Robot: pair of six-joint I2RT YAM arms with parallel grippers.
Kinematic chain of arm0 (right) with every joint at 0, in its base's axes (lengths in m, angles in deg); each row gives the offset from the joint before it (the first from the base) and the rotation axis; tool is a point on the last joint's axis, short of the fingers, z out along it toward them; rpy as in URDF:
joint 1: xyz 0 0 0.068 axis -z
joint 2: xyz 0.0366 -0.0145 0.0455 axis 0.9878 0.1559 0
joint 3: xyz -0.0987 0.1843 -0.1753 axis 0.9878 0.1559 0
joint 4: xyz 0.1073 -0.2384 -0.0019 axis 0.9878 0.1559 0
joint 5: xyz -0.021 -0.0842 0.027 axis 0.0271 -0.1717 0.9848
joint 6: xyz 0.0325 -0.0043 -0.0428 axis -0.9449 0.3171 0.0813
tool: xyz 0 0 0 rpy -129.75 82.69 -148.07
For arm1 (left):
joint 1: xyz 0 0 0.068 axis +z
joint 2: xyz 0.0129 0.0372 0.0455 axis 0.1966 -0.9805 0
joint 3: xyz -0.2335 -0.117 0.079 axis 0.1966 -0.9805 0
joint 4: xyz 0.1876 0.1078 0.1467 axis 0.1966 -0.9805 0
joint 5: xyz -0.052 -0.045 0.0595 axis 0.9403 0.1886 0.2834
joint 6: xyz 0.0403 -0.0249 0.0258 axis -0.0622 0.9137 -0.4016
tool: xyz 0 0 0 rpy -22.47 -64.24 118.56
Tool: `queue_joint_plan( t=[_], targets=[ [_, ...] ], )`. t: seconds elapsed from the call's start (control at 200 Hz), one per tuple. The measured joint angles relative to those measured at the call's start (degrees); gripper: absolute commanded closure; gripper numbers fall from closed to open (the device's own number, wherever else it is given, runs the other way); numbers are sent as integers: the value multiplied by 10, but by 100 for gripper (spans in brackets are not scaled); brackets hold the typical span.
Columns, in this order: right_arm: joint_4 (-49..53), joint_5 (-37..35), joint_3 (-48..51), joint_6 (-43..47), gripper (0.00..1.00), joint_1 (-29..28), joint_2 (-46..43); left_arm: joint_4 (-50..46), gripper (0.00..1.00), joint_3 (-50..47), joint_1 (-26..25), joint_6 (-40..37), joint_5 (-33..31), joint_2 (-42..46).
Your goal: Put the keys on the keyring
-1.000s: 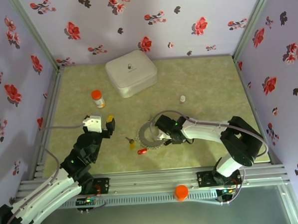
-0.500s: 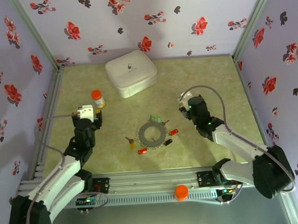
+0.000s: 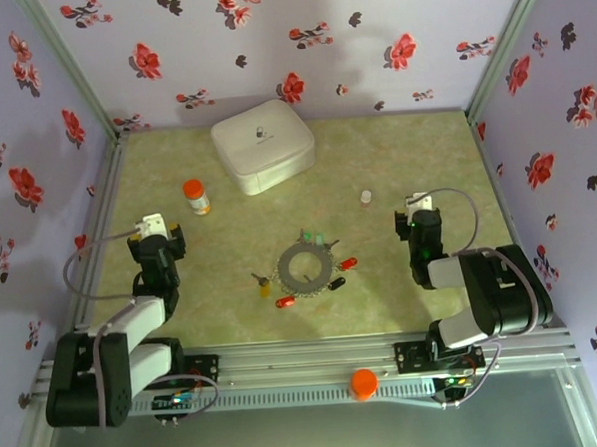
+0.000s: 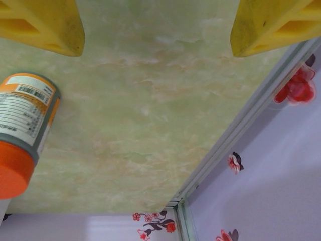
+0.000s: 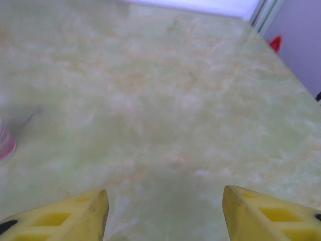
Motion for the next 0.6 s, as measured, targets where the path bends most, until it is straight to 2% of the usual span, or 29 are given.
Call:
queue_joint_plan(
  t=[0.12, 0.22, 0.285, 0.415, 0.48, 0.49, 0.505, 0.515, 0.6],
  targets=[
    [-121, 13, 17, -20, 32, 23, 70, 57, 22, 0, 21, -1, 35, -51],
    [-105, 21, 19, -29, 36, 23, 67, 101, 26, 0, 28, -1, 69, -84],
    [-101, 28, 4, -35, 39, 27, 63, 132, 26, 3, 38, -2, 102, -114],
    [-69, 56, -38, -48, 39, 48, 61, 194, 23, 20, 53, -3, 160, -209],
    [-59, 64, -46, -55, 37, 55, 61, 187, 19, 30, 55, -6, 183, -235],
    [-58, 65, -46, -56, 37, 56, 61, 186, 17, 31, 55, -7, 184, -236],
    [-55, 66, -47, -57, 37, 56, 61, 182, 4, 33, 55, -7, 188, -237],
    [-54, 68, -47, -57, 36, 57, 61, 181, 1, 35, 55, -7, 190, -237],
    [-33, 68, -49, -64, 36, 59, 61, 166, 0, 62, 55, -6, 187, -238]
  ],
)
